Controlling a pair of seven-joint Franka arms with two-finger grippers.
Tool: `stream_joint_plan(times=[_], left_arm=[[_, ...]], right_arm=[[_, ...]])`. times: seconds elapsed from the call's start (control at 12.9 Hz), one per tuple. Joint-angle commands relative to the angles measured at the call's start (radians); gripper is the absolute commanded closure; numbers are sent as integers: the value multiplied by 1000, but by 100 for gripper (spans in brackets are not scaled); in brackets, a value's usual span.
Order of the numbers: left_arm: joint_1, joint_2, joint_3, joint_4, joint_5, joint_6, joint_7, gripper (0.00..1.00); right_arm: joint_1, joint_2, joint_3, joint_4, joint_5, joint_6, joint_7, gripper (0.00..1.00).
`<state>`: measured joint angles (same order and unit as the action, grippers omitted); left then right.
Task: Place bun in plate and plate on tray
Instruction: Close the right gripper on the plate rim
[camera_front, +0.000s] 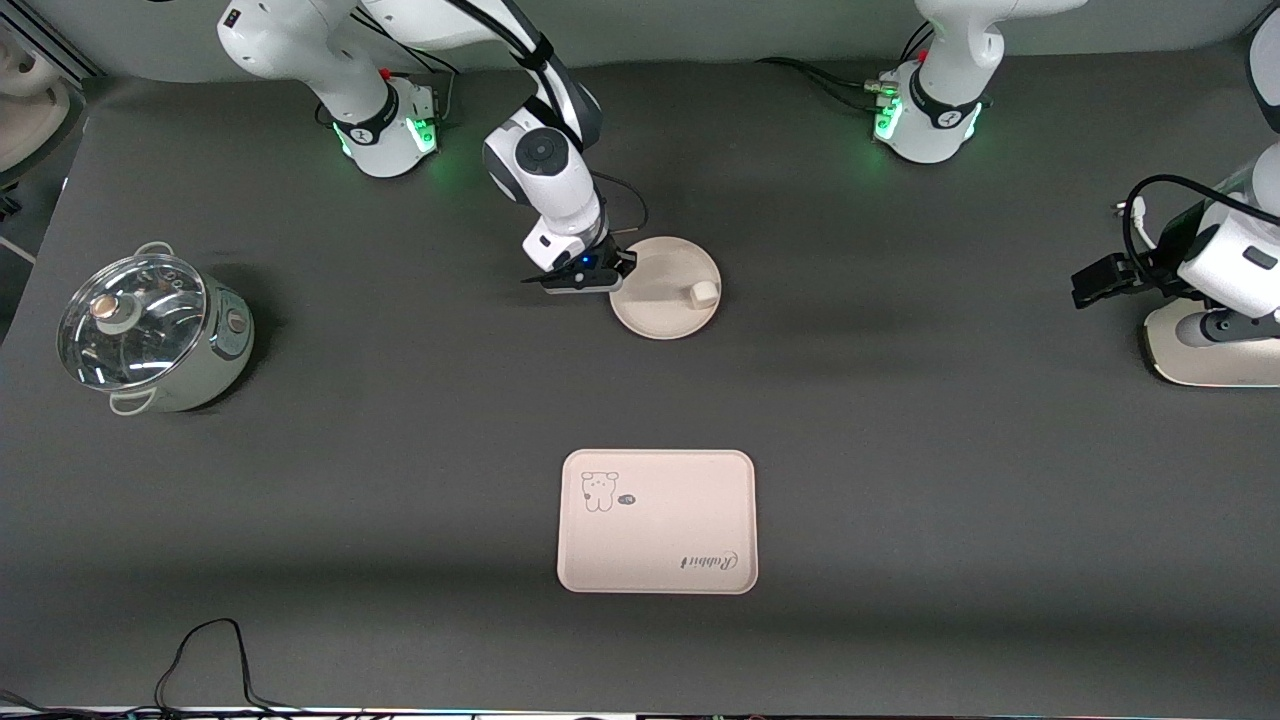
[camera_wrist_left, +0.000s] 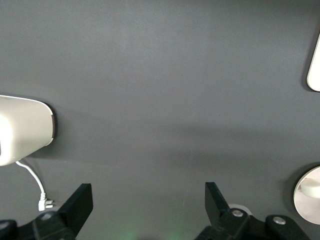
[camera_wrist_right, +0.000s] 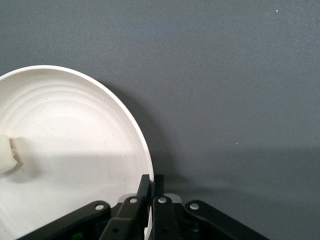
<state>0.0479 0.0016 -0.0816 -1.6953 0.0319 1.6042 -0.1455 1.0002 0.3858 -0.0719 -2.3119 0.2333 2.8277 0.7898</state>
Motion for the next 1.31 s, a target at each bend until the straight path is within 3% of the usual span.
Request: stream_joint_plan(times=[0.0,0.39,0.7,0.93,1.24], left_arm=[[3,-26,-1,-21,6,-6,17,0],[3,-20,-1,-23,6,0,17,0],[3,-18,-1,-23,6,2,17,0],[3,-18,0,-23,6,5,15,0],[3,-17,0,-23,6,7,15,0]], right_arm=[[3,-21,0,-1,17,-1,-7,100],[-15,-226,-3,-9,15,-158,-136,100],[-29,-340,-3,-8,15,-175,-173,100],[-64,-309,-5,17,15,-165,-173,100],[-172,-86,-8,312,17,-258,-216,100]])
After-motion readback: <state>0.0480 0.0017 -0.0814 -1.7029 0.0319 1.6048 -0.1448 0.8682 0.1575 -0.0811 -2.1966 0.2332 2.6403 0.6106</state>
